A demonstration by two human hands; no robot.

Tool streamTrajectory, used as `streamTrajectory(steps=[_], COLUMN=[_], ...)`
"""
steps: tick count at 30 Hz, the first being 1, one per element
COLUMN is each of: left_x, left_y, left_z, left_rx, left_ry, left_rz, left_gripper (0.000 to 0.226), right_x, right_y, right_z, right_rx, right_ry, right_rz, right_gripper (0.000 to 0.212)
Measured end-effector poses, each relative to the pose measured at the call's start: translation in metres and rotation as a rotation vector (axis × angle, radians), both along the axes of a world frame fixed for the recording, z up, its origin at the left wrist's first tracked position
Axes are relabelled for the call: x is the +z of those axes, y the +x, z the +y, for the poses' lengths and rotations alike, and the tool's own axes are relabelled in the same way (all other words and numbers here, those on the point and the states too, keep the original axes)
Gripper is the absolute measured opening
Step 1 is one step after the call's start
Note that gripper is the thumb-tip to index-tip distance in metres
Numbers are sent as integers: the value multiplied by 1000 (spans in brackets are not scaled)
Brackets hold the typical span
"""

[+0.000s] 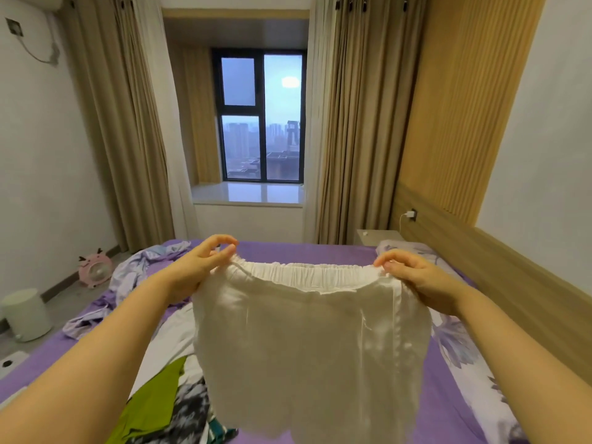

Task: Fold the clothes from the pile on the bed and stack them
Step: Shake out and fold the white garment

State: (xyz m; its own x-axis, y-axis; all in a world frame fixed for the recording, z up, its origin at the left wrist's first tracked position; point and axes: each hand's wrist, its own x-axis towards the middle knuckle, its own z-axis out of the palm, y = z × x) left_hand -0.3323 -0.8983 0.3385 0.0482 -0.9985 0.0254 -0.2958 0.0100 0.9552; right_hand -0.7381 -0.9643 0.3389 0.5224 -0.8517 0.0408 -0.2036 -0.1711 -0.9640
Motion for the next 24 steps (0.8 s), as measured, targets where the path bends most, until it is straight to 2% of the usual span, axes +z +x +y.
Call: streamTrajectory(steps=[2,4,6,10,12,14,16,18,20,22,24], left_x=[2,4,5,2,2,2,0,-4,-9,-14,-19], left_y=[9,10,6,-4,-9,-15,-20,-28,-41,-56,-72], left_z=[4,5,4,2,0,1,2,5,6,2,-2], left_rx=[-114,-187,-204,-96,-9,58,91,152,232,293,320], left_ry=[34,50,62,-12,-4,11,33,82,112,107,62], left_rz=[36,-5,-54,-142,-238,-377,-434,-292,-80,35,83], left_gripper=[31,25,16,21,33,37,41,39,24,18,21], right_x=[0,-2,-4,-9,-11,-11,-9,-8,-9,-12,-14], right_y=[-7,-8,-8,-4,0,2,5,11,21,35,51], right_z=[0,2,2,4,6,6,6,9,13,16,23], right_rx=[42,40,-7,-174,-273,-315,-320,-360,-422,-438,-421], right_ry=[-51,-105,-113,-130,-163,-173,-98,31,129,172,213], right_rz=[154,277,275,222,242,282,279,200,107,-15,-141], right_gripper=[29,30,34,30,26,35,29,17,7,4,10])
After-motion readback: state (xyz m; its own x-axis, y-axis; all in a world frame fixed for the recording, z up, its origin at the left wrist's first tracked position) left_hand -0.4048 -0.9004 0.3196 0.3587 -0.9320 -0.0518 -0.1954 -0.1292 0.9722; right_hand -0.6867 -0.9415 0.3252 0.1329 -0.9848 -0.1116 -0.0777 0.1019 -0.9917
